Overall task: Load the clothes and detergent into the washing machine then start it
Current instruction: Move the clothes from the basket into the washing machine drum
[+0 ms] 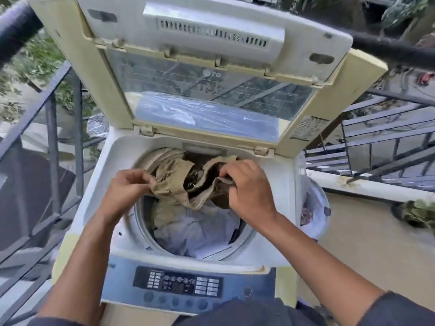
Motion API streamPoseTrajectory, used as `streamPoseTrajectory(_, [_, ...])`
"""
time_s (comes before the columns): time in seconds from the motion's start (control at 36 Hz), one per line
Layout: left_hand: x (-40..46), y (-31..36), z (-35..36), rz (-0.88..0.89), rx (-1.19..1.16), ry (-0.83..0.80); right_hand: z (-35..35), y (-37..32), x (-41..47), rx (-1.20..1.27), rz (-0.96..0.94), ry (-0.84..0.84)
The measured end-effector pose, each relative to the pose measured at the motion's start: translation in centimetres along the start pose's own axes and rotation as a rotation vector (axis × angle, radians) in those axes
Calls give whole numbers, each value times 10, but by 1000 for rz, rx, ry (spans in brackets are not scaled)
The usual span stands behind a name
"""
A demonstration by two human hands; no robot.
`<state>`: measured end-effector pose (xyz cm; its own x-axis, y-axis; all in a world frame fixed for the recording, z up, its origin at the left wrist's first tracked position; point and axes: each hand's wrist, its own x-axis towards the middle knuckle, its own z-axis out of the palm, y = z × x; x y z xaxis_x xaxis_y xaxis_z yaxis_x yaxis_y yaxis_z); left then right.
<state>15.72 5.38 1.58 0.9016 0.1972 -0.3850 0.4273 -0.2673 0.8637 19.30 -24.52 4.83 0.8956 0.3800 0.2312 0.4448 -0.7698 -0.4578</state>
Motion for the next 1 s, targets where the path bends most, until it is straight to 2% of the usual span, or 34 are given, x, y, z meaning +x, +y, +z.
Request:
streamPoseTrajectory(0.06, [1, -6, 2, -100, 329, -101, 9, 2, -9, -113, -31, -270])
streamPoseTrajectory(0.11, [-3, -9, 8, -208, 601, -215, 17, 3, -18, -206, -2, -627])
streamPoseTrajectory(0.17, [-10, -11, 16, -247, 666, -242, 22, 3, -24, -226, 89, -954])
streamPoseTrajectory(0.19, [-14, -11, 21, -252, 649, -239, 24, 3, -28, -219, 125, -1047])
streamPoseTrajectory(0.25, [-21, -13, 29, -253, 609, -234, 25, 4, -35, -192, 158, -1103])
streamPoseTrajectory(0.44, [-42, -8, 54, -164, 598, -289, 13, 13, -45, -84, 201, -944])
streamPoseTrajectory(0.69, [-68, 34, 114, 51, 472, -363, -24, 34, -64, 92, 360, -582])
streamPoseTrajectory(0.86, [-76, 69, 158, 171, 469, -408, -60, 65, -93, 187, 442, -324])
streamPoseTrajectory(1.0, [-76, 108, 199, 259, 400, -462, -90, 110, -122, 309, 612, -120])
